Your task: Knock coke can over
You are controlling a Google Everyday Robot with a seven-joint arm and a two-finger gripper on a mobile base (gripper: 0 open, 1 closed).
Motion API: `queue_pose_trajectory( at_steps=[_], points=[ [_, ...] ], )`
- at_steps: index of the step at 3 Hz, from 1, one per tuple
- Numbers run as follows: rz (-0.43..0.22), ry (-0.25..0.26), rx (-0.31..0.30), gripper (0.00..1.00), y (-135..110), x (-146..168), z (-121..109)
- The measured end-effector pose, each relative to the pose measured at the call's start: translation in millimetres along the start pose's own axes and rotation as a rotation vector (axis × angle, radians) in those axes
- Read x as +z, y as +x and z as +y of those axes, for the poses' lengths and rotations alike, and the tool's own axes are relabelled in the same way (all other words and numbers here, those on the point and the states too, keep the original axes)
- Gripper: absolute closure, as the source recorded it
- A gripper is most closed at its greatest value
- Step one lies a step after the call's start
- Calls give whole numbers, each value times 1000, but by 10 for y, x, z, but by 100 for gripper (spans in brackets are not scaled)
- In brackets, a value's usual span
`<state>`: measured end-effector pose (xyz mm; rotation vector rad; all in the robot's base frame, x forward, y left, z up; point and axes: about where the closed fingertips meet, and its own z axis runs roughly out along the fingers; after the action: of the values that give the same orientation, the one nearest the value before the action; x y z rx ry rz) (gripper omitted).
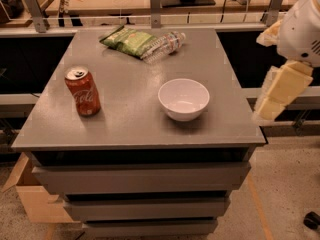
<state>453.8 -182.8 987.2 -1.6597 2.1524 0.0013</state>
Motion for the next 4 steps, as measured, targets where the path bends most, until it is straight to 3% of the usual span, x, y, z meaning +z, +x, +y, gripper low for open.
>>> queue_pose_trajectory(
  at_steps=[2, 3, 4],
  points=[
    [-342, -36, 39, 0, -1063, 110, -26],
    [-342, -36, 39, 0, -1063, 110, -26],
    [-382, -32, 61, 0, -1098, 162, -24]
  ],
)
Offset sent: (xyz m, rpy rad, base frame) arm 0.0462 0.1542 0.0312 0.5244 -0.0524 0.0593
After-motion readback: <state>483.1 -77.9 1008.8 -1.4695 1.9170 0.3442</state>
